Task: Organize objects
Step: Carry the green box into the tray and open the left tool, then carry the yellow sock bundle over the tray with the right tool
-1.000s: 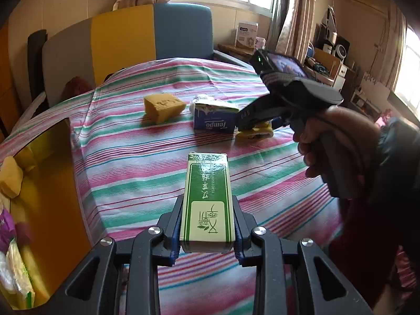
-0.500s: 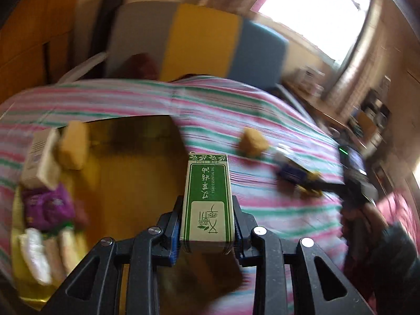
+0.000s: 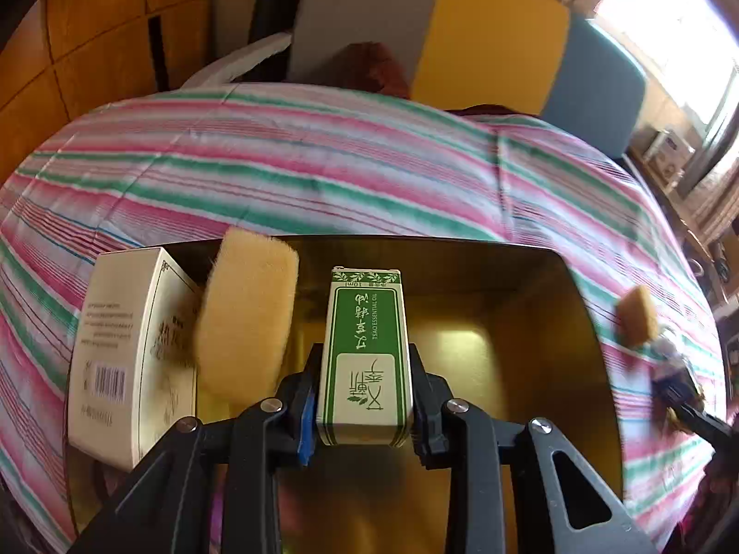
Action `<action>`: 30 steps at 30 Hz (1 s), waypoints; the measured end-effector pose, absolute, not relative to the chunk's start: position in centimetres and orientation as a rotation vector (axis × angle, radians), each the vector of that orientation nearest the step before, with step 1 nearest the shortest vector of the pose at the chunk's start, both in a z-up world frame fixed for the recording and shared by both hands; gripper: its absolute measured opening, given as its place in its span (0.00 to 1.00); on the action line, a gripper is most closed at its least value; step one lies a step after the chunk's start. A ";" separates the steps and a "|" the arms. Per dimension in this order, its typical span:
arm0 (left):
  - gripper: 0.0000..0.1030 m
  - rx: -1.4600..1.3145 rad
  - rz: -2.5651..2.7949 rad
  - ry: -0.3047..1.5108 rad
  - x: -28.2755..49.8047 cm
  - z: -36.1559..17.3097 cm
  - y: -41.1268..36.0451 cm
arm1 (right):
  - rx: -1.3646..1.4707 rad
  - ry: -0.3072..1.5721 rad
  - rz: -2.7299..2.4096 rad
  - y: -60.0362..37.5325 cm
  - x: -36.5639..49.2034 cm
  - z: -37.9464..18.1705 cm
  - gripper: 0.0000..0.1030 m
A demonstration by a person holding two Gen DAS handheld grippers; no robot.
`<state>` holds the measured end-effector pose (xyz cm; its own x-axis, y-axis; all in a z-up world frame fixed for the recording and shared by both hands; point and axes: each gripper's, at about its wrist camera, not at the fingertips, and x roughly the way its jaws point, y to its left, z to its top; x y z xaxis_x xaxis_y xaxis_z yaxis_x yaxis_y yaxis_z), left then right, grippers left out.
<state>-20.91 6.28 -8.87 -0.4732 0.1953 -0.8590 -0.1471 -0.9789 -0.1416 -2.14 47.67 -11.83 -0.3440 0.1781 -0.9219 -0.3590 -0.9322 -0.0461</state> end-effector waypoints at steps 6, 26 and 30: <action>0.37 -1.524 2.565 -0.076 -21.6 -9.5 5.3 | -1.568 0.229 2.328 48.3 -2.3 -12.2 0.54; 0.39 -1.123 2.603 0.171 -4.8 -3.6 9.2 | -1.568 0.203 2.342 48.6 -2.6 -12.6 0.49; 0.39 -1.108 2.603 0.231 -3.1 -3.8 9.6 | -1.556 0.211 2.347 48.7 -2.6 -12.3 0.41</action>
<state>-3.06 9.65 -3.76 -0.6565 0.2120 -0.7239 -0.3364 -0.9413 0.0294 -2.60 48.66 -12.32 -0.3576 0.1792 -0.9165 -0.3400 -0.9390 -0.0509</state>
